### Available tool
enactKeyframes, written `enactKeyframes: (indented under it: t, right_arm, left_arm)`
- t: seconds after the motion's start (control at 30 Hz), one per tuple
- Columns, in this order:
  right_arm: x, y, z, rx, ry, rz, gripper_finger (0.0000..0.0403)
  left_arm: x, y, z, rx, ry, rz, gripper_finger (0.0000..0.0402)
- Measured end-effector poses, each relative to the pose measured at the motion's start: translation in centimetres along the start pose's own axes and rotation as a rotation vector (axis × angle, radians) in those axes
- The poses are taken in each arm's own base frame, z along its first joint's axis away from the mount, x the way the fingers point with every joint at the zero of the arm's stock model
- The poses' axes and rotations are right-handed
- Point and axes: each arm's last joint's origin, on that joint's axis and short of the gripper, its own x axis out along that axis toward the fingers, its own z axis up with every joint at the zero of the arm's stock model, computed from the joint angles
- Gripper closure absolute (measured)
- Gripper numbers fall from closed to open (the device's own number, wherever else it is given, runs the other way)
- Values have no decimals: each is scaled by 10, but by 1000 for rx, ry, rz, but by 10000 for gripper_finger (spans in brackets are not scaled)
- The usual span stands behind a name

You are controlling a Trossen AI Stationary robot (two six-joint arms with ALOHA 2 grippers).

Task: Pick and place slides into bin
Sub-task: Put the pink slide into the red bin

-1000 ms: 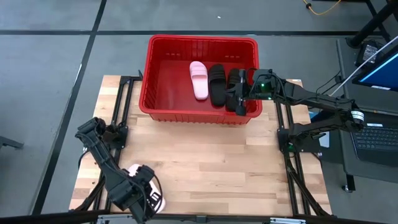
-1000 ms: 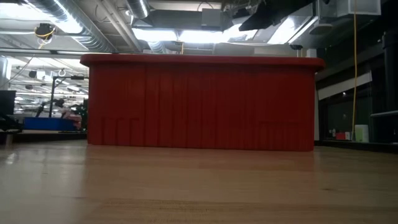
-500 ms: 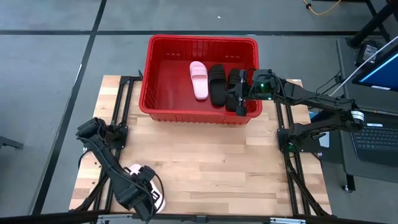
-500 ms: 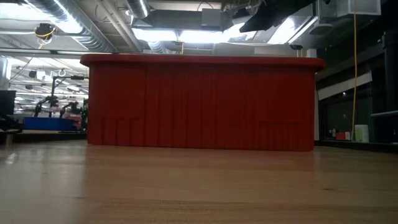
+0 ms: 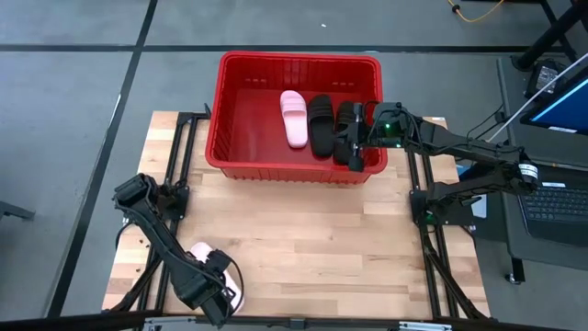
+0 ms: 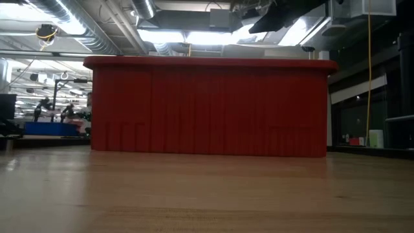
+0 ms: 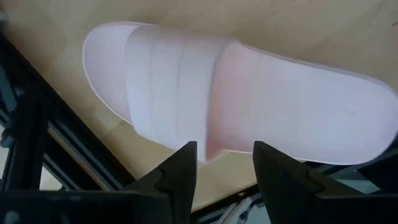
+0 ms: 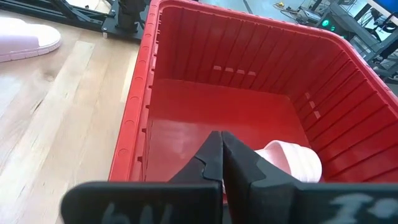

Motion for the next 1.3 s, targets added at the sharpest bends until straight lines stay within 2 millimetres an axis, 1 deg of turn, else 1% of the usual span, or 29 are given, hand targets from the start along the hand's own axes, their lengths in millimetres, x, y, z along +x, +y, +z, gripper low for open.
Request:
enactKeyframes:
  t: [0.33,0.57,0.93,1.2,1.3]
  right_arm:
    - [0,0,0,0,0,0,398]
    - [0,0,0,0,2,1,398]
    - [0,0,0,0,1,1,398]
    - [0,0,0,0,1,0,398]
    - [0,0,0,0,1,0,398]
  left_arm:
    - [14,3,5,-11,-5,39,270]
    - [23,5,6,30,-4,51,277]
    - [26,5,5,33,-10,59,277]
    - [46,-2,3,105,22,143,277]
    - [53,-5,4,97,24,174,277]
